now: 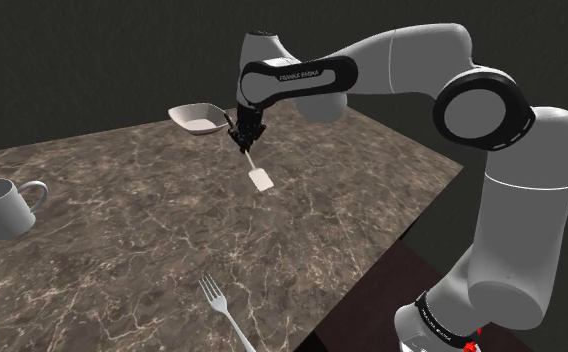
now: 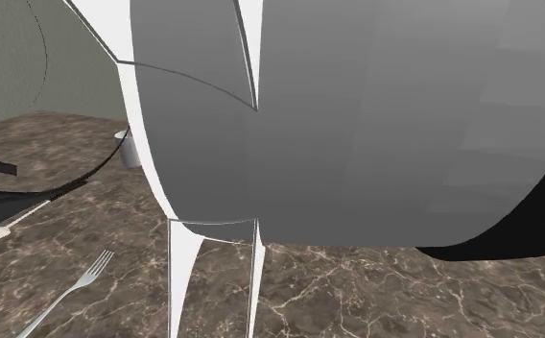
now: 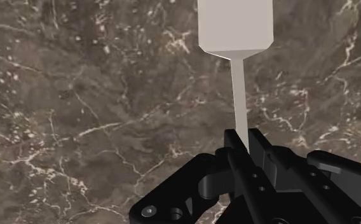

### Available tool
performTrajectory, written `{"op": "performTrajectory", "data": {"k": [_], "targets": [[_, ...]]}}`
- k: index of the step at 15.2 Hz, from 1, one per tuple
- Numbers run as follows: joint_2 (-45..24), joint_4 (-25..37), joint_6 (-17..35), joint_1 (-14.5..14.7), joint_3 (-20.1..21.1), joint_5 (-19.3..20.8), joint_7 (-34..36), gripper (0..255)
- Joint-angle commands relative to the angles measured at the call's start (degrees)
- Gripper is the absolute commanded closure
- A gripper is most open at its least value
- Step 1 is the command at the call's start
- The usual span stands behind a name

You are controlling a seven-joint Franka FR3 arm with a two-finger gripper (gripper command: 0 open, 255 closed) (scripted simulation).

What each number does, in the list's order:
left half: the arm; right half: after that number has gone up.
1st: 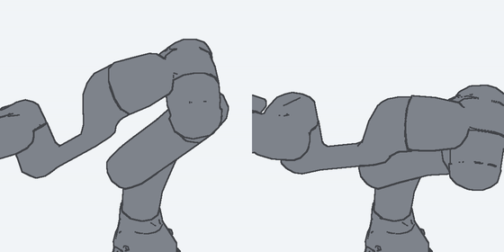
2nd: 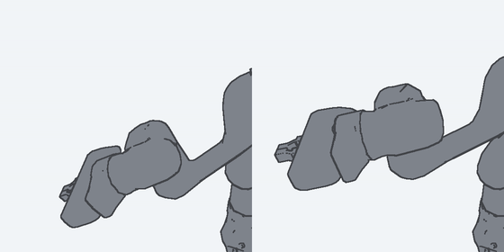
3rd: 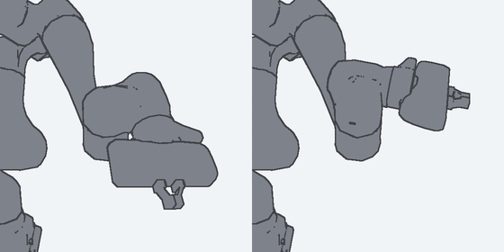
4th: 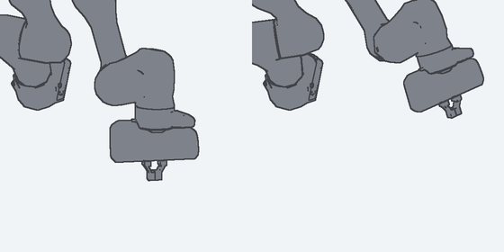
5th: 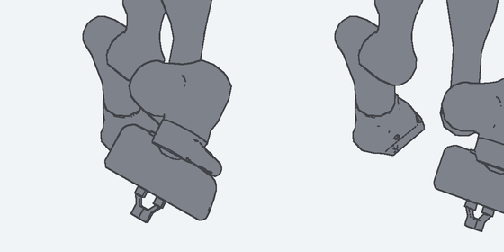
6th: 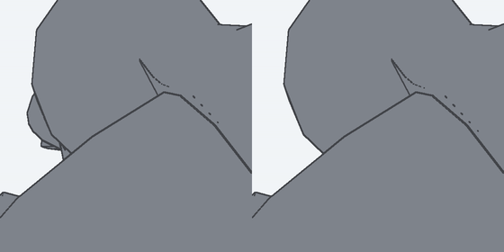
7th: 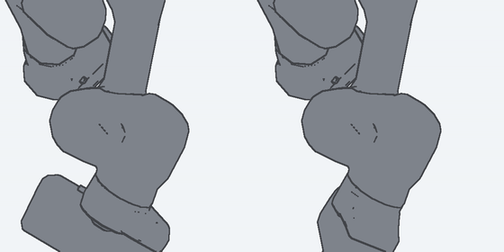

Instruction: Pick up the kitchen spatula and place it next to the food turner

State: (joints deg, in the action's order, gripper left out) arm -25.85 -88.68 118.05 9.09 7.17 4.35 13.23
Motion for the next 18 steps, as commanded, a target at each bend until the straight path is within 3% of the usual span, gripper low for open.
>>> {"op": "performTrajectory", "data": {"k": [1,4,11,18], "targets": [[0.5,0.6,-1.2,-0.1,0.0,-0.1,-0.1,255],[1.1,2.1,-3.1,-0.1,0.1,-0.2,-0.2,255],[9.1,-9.9,0.6,4.4,2.4,0.1,7.2,255],[14.6,-17.7,2.6,9.1,5.4,0.4,15.4,255]]}}
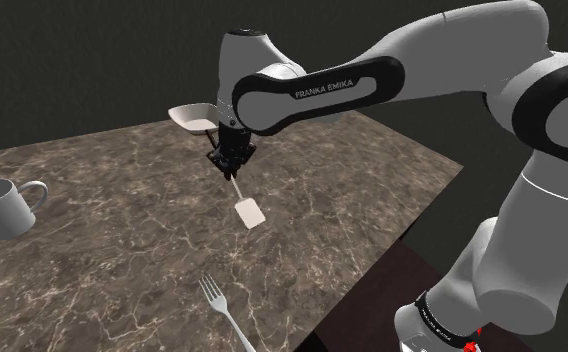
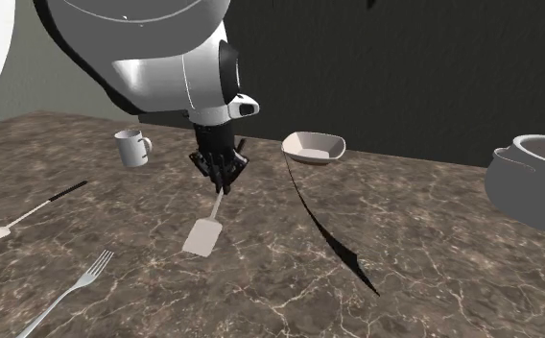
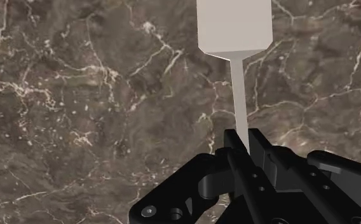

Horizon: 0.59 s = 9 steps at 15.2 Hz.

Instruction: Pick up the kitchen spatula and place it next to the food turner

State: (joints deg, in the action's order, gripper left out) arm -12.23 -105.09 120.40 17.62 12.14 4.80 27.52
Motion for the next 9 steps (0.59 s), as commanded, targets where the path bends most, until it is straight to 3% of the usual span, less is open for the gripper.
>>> {"op": "performTrajectory", "data": {"k": [1,9], "targets": [[1.6,-2.1,0.4,1.3,0.9,0.0,2.3,255],[4.7,-6.1,0.9,7.0,5.0,0.5,12.6,255]]}}
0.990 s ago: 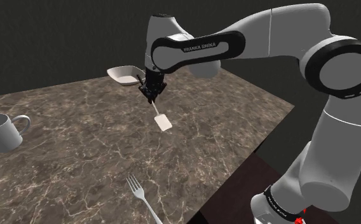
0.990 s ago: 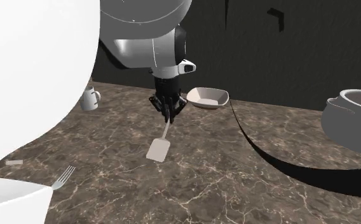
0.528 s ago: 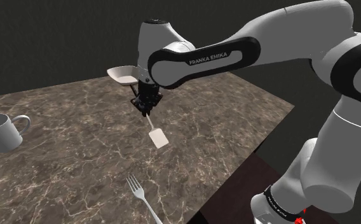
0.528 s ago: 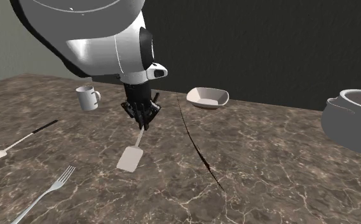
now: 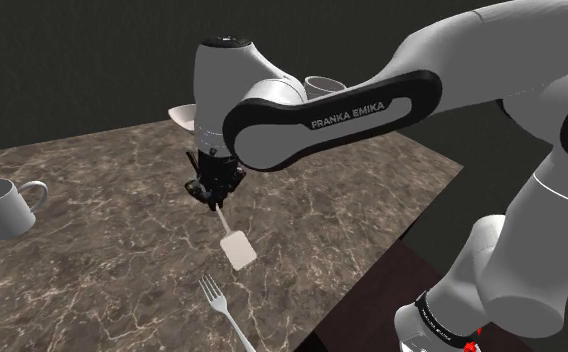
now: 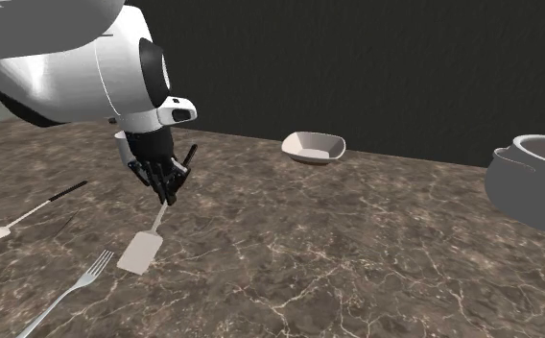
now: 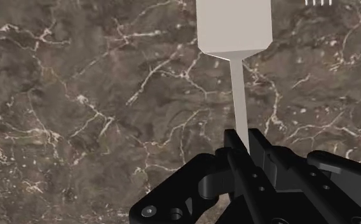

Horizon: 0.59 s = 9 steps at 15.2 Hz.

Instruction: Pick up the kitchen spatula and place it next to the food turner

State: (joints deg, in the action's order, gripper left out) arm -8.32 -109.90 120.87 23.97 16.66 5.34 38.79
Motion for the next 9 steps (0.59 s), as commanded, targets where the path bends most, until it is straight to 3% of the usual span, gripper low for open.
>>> {"op": "performTrajectory", "data": {"k": [1,9], "targets": [[0.9,-1.5,0.5,1.4,1.0,0.1,2.6,255],[0.2,-0.7,-0.4,7.5,5.4,1.5,13.8,255]]}}
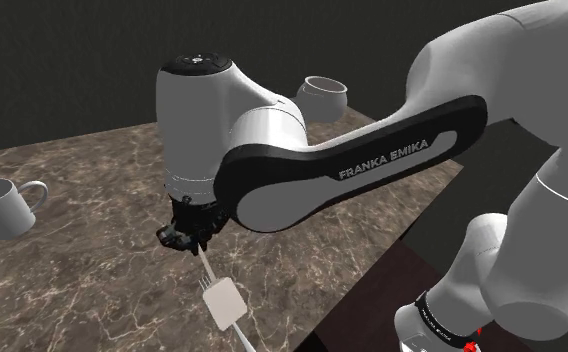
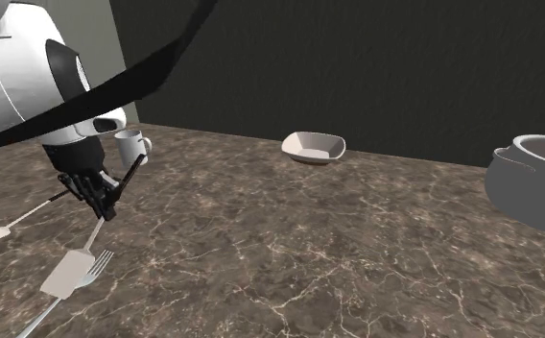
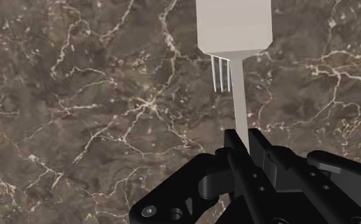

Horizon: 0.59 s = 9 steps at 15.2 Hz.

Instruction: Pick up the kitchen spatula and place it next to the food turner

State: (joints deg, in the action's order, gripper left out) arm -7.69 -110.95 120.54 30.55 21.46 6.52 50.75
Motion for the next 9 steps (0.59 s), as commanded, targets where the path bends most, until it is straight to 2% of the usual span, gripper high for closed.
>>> {"op": "performTrajectory", "data": {"k": [1,9], "targets": [[-0.8,0.8,-0.3,1.8,1.2,0.6,3.3,255],[-5.2,6.3,-2.7,8.6,4.8,3.6,14.5,255]]}}
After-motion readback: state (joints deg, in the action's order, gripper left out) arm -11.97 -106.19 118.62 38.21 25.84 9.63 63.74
